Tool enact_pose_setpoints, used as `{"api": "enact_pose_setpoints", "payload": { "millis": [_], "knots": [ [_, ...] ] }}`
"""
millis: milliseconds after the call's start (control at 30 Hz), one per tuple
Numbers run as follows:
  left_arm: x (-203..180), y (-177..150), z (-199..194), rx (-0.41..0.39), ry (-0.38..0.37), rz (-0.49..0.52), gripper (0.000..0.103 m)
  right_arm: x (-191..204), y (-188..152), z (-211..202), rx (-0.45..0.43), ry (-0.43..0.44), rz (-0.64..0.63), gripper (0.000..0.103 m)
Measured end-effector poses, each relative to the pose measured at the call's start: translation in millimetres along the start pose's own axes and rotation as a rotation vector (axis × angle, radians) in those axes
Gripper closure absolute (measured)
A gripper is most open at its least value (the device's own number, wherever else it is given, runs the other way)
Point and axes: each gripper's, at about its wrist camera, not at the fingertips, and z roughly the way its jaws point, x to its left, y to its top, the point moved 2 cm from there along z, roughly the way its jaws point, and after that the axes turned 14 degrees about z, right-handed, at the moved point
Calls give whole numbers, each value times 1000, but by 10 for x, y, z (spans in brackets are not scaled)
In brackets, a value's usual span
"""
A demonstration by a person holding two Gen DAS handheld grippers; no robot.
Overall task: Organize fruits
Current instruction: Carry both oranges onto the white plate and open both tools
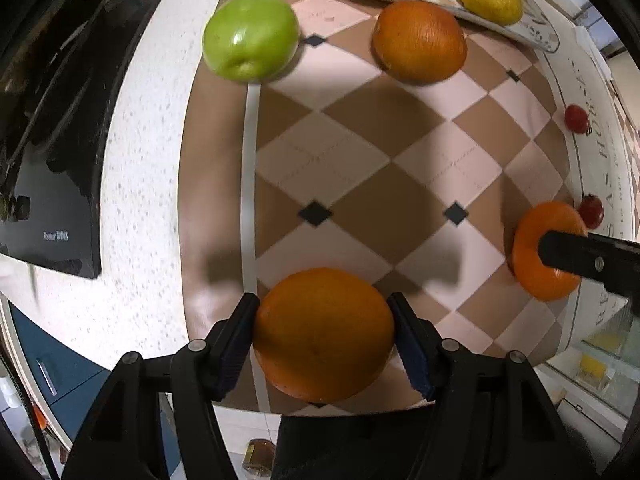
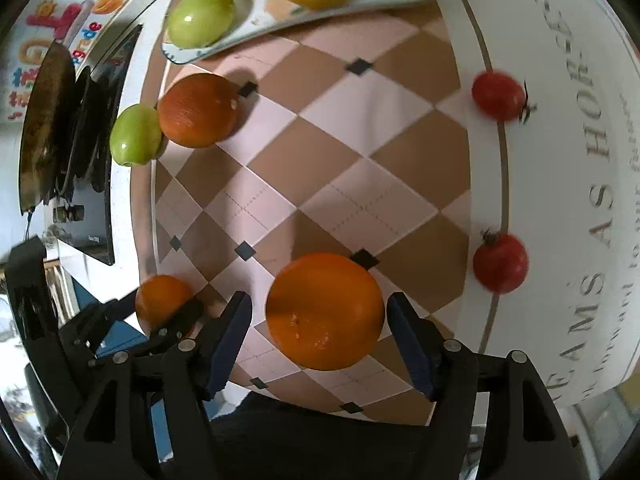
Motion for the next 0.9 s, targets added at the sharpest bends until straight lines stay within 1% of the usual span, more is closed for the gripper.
{"api": "enact_pose_setpoints", "payload": {
  "millis": [133, 200, 233, 267, 433, 533, 667, 767, 833, 867, 900],
  "knots": [
    [20, 125, -39, -17, 16, 3, 40, 52, -7, 68, 9, -63, -50, 28],
    [41, 190, -50, -19, 15, 2, 40, 78, -15, 113, -4, -85, -68, 29],
    [42, 198, -57, -21, 14, 3, 40, 85, -16, 121, -18, -105, -79, 34],
    [48, 212, -62, -22, 13, 2, 40, 95, -22, 124, -27, -106, -87, 36],
    [120, 287, -153, -35, 1, 4, 40, 4, 17, -8, -50, -63, -63, 37],
    [110, 327, -403, -74, -25, 9, 40, -55, 123, -251, -86, -12, -32, 37],
    [108, 640, -847, -168, -54, 21, 40, -55, 365, -636, -162, 39, -3, 37],
    [128, 987, -1212, -246, -74, 34, 40, -82, 637, -909, -220, 60, 20, 37],
    [173, 1225, -1359, -276, -73, 41, 40, -99, 861, -1023, -251, 63, 43, 37],
    [211, 1326, -1393, -285, -66, 42, 40, -119, 1003, -1085, -269, 60, 56, 37],
    [265, 1495, -1452, -296, -49, 43, 40, -133, 1113, -1117, -277, 55, 63, 37]
  ]
}}
